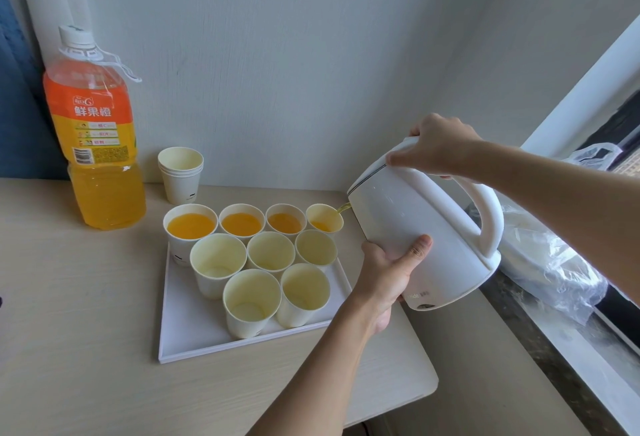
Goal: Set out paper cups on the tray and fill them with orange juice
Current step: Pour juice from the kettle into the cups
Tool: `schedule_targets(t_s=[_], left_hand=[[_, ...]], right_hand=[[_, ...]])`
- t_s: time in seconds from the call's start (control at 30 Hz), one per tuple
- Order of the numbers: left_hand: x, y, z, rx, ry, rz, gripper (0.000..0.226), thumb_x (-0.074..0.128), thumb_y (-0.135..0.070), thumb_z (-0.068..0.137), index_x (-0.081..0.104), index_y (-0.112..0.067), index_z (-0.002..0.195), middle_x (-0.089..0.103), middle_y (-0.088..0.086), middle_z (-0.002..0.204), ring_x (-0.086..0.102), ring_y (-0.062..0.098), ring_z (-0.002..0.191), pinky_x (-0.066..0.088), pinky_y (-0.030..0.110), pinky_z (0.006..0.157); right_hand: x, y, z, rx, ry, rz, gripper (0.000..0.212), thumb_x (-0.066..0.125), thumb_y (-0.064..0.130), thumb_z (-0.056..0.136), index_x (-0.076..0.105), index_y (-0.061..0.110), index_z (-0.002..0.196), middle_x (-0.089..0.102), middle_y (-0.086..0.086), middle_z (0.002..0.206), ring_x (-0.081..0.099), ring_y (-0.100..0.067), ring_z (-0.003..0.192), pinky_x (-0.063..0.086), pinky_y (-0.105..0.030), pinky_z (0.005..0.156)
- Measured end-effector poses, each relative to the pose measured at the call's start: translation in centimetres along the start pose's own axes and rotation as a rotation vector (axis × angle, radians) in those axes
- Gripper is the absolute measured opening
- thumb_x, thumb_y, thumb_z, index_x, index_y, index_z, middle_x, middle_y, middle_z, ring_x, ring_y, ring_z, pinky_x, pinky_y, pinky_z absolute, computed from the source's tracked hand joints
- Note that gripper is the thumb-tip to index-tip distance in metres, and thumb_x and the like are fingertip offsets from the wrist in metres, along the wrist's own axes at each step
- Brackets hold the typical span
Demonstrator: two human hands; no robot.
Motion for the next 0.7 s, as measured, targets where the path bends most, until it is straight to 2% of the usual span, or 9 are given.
schedule_targets(t_s=[0.1, 0.2, 0.33, 0.4, 0.5, 0.63, 0.7], left_hand=[[0.07, -0.05, -0.07, -0.004, 0.003, -0.001, 0.099, 0.087, -0.056, 0.061, 0.047, -0.01, 0.139, 0.07, 0.005, 0.13, 0.067, 0.025, 0.119, 0.059, 0.038, 0.074], [0.12, -0.01, -0.07, -0.012, 0.011, -0.001, 0.093, 0.085, -0.052, 0.065, 0.047, -0.011, 0.139, 0.07, 0.005, 0.13, 0.067, 0.026, 0.119, 0.059, 0.036, 0.072], [0.19, 0.11, 0.04, -0.005, 0.019, -0.01, 0.103, 0.088, -0.058, 0.057, 0.048, -0.01, 0.139, 0.07, 0.004, 0.13, 0.067, 0.025, 0.119, 0.06, 0.041, 0.08], [0.22, 0.11, 0.02, -0.01, 0.019, -0.015, 0.103, 0.087, -0.058, 0.057, 0.048, -0.01, 0.139, 0.07, 0.004, 0.13, 0.067, 0.026, 0.119, 0.06, 0.039, 0.076], [0.26, 0.14, 0.0, -0.016, 0.021, -0.015, 0.101, 0.087, -0.058, 0.059, 0.048, -0.01, 0.139, 0.07, 0.004, 0.13, 0.068, 0.026, 0.118, 0.06, 0.038, 0.07], [0.34, 0.13, -0.2, -0.025, 0.025, -0.007, 0.093, 0.085, -0.054, 0.065, 0.047, -0.013, 0.139, 0.07, 0.002, 0.128, 0.069, 0.025, 0.114, 0.06, 0.04, 0.07], [0.38, 0.09, -0.3, -0.033, 0.029, -0.008, 0.088, 0.084, -0.052, 0.068, 0.047, -0.013, 0.138, 0.07, 0.002, 0.128, 0.07, 0.021, 0.108, 0.06, 0.04, 0.071]], right_hand=[[-0.03, -0.02, -0.03, 0.001, -0.003, 0.001, 0.032, 0.067, 0.045, 0.076, 0.046, 0.022, 0.068, 0.06, -0.006, 0.056, 0.056, -0.022, 0.044, 0.035, -0.021, 0.049], [-0.1, -0.08, -0.12, 0.01, -0.004, 0.006, 0.03, 0.067, 0.044, 0.076, 0.054, 0.018, 0.069, 0.057, -0.005, 0.055, 0.056, -0.023, 0.044, 0.035, -0.021, 0.049], [-0.09, -0.03, -0.2, 0.019, -0.009, 0.0, 0.033, 0.067, 0.043, 0.076, 0.064, 0.01, 0.078, 0.055, -0.006, 0.055, 0.055, -0.025, 0.048, 0.036, -0.022, 0.049], [0.0, -0.01, -0.15, 0.013, -0.004, -0.006, 0.032, 0.067, 0.044, 0.076, 0.062, 0.012, 0.075, 0.056, -0.006, 0.056, 0.055, -0.024, 0.048, 0.036, -0.022, 0.048], [0.02, -0.05, -0.12, 0.009, 0.003, -0.008, 0.032, 0.068, 0.044, 0.077, 0.049, 0.02, 0.066, 0.057, -0.006, 0.057, 0.056, -0.023, 0.047, 0.035, -0.022, 0.049], [0.03, -0.05, -0.12, 0.004, 0.005, -0.006, 0.031, 0.067, 0.043, 0.077, 0.056, 0.015, 0.069, 0.056, -0.006, 0.055, 0.055, -0.024, 0.046, 0.036, -0.022, 0.049], [0.02, -0.02, -0.07, 0.004, 0.005, -0.01, 0.032, 0.067, 0.044, 0.077, 0.05, 0.019, 0.066, 0.057, -0.006, 0.056, 0.056, -0.024, 0.047, 0.035, -0.022, 0.049]])
Point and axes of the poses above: each hand's wrist, its own z-axis towards the middle knuckle, its own x-axis out of the palm, y = z × x, the point moved 8 cm from there along z, towards the middle knuckle
